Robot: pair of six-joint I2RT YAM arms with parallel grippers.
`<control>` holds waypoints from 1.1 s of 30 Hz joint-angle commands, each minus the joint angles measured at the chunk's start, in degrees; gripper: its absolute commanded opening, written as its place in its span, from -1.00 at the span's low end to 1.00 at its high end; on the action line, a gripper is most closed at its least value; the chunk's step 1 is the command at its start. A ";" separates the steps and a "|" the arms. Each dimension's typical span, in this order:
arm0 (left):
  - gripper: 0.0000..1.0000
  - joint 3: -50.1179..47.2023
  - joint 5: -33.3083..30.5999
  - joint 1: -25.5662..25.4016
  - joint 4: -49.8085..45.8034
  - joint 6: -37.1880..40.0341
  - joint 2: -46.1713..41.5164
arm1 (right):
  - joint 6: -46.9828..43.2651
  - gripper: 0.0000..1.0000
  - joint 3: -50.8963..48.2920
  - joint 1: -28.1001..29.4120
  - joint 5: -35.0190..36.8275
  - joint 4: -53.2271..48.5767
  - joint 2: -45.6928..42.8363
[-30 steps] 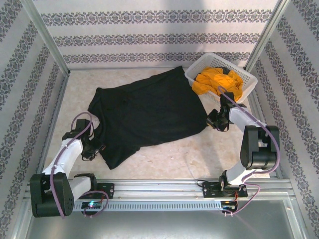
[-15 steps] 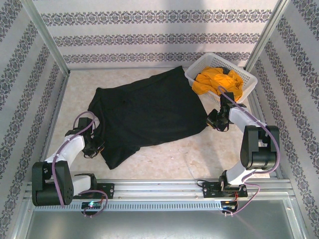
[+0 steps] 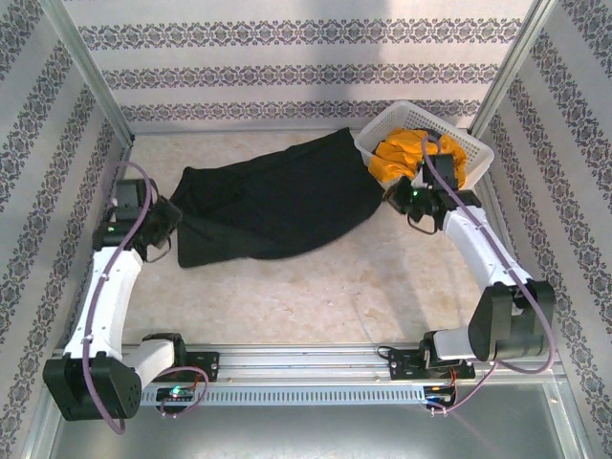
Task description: Fold and stack the t-shirts
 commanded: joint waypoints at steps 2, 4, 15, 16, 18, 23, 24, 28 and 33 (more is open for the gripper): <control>-1.00 10.62 -5.14 -0.40 5.53 -3.08 -3.01 | 2.47 -1.00 8.47 -1.24 -2.11 9.62 -5.55; -1.00 13.69 -8.35 -0.41 7.87 -3.72 -5.73 | 4.17 -1.00 10.23 -2.63 -2.02 13.41 -8.22; -1.00 33.02 -19.65 -0.42 2.70 2.35 -10.28 | 14.26 -1.00 13.30 -7.48 -2.69 26.93 -16.61; -1.00 34.96 -19.41 -0.41 1.61 2.78 -8.98 | 15.19 -1.00 14.11 -7.39 -2.99 27.63 -15.73; -1.00 38.47 -18.96 -0.41 -2.07 3.21 -5.39 | 16.35 -1.00 16.51 -6.79 -4.28 26.96 -12.77; -1.00 40.45 -10.60 2.28 -3.78 1.83 5.34 | 14.89 -1.00 23.02 -1.60 -5.93 26.08 -2.78; -1.00 40.32 -7.85 3.66 -2.89 0.82 7.44 | 14.03 -1.00 24.73 -0.46 -6.03 25.90 -0.73; -1.00 41.91 4.48 9.90 2.09 -4.21 16.65 | 11.00 -1.00 36.77 3.45 -8.91 23.55 11.97; -1.00 52.61 11.32 14.56 4.90 -5.60 26.76 | 8.29 -1.00 54.98 5.34 -9.36 17.79 24.99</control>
